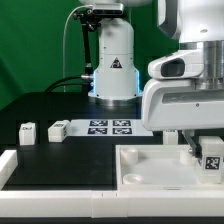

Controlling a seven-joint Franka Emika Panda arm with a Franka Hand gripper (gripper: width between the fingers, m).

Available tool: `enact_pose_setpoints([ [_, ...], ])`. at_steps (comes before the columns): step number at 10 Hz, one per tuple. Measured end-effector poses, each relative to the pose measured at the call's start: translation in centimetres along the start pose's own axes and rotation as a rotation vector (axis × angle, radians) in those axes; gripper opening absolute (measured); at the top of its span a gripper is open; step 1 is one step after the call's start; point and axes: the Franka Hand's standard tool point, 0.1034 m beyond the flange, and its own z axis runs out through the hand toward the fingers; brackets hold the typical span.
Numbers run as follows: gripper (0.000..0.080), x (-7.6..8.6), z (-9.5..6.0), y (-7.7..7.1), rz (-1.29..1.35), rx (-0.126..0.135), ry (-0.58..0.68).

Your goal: Assemble one leg

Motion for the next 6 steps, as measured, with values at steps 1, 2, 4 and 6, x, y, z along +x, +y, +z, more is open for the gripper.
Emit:
enact_pose_setpoints([
  [1,0.029,0.03,-0.01,0.02,0.101,0.002,0.001],
  [2,0.029,0.04,-0.02,0.05,0.232,0.001,0.004],
  [4,0.029,0.06,-0.03,0.12,0.474,0.0,0.005],
  [6,0.0291,0.03,-0.01,0.22,0.767,0.003,0.003],
])
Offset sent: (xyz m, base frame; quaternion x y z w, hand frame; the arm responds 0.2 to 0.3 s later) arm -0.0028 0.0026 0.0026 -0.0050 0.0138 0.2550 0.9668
